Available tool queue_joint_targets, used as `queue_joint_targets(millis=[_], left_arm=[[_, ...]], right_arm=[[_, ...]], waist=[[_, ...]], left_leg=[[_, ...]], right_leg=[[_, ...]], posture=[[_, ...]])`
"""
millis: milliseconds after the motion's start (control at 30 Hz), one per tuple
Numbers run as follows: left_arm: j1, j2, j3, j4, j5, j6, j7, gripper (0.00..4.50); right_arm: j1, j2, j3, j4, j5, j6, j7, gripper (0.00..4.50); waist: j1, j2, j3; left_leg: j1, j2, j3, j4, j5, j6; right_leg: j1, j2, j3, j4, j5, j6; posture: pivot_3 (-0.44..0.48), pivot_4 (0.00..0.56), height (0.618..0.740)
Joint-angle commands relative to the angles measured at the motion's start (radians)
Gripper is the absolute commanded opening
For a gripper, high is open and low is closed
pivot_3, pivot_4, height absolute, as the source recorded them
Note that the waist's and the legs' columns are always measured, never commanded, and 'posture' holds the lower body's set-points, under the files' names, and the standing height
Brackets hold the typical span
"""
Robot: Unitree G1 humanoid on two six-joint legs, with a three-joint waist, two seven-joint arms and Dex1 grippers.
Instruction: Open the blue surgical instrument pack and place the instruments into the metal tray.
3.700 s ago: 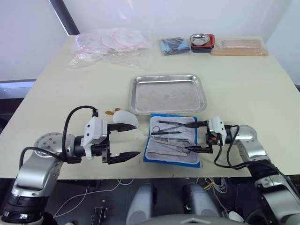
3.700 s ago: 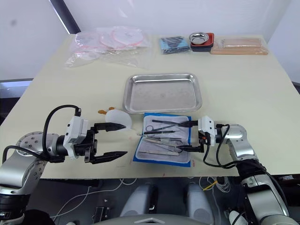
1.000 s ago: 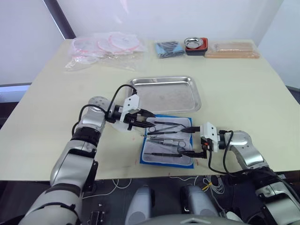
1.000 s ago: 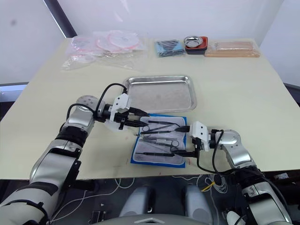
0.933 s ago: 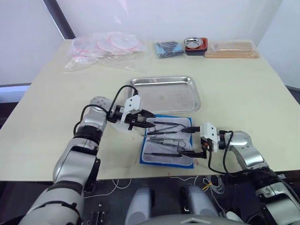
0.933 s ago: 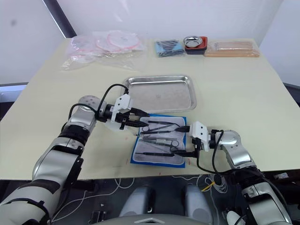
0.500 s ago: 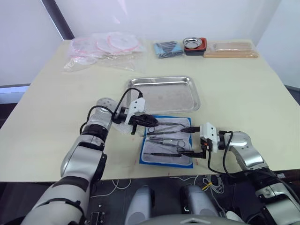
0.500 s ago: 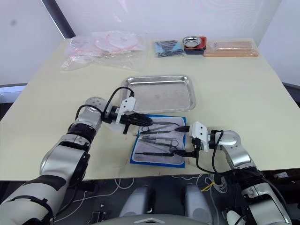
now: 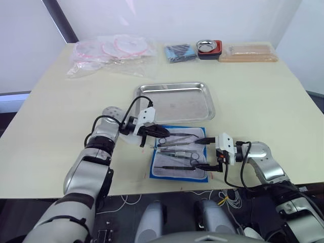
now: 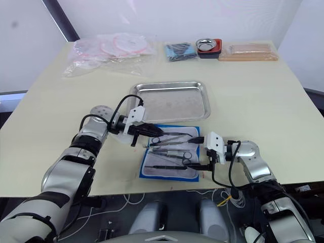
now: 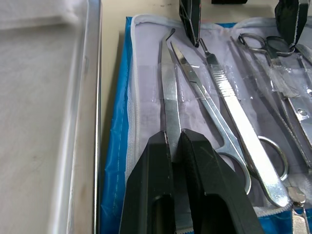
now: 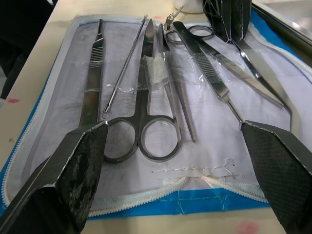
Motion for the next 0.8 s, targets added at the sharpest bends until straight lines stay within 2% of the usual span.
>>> queue_joint_targets(millis=[33, 333, 667, 800], left_arm=[[0.06, 0.037, -0.008, -0.072, -0.005, 0.042, -0.048, 0.09], [0.166, 0.083, 0.003, -0.243, -0.039, 0.122, -0.019, 0.09], [0.163, 0.097, -0.007, -0.284, -0.025, 0.154, 0.021, 0.09], [0.144, 0.11, -0.019, -0.31, 0.018, 0.181, 0.084, 0.09]], right_arm=[[0.023, -0.016, 0.038, 0.076, -0.056, -0.003, 0.013, 4.5], [-0.022, -0.005, 0.06, 0.129, -0.066, -0.038, 0.039, 4.5], [-0.035, -0.014, 0.09, 0.156, -0.096, -0.007, 0.038, 4.5], [-0.027, -0.017, 0.094, 0.144, -0.098, 0.008, 0.031, 4.5]], waist=[[0.0, 0.0, 0.0], [-0.002, 0.0, 0.0], [-0.002, 0.0, 0.0], [-0.002, 0.0, 0.0]], left_leg=[[0.0, 0.0, 0.0, 0.0, 0.0, 0.0], [0.0, 0.0, 0.001, -0.004, 0.0, 0.0], [0.001, 0.001, 0.003, -0.005, 0.0, 0.0], [0.002, 0.001, 0.002, -0.005, 0.0, 0.0]], right_leg=[[0.0, 0.0, 0.0, 0.0, 0.0, 0.0], [-0.003, 0.0, 0.003, 0.0, 0.002, -0.004], [-0.004, 0.001, 0.004, 0.0, 0.002, -0.004], [-0.004, 0.001, 0.004, 0.001, 0.002, -0.004]], posture=[[0.0, 0.15, 0.74], [0.0, 0.15, 0.74], [0.0, 0.15, 0.74], [0.0, 0.15, 0.74]])
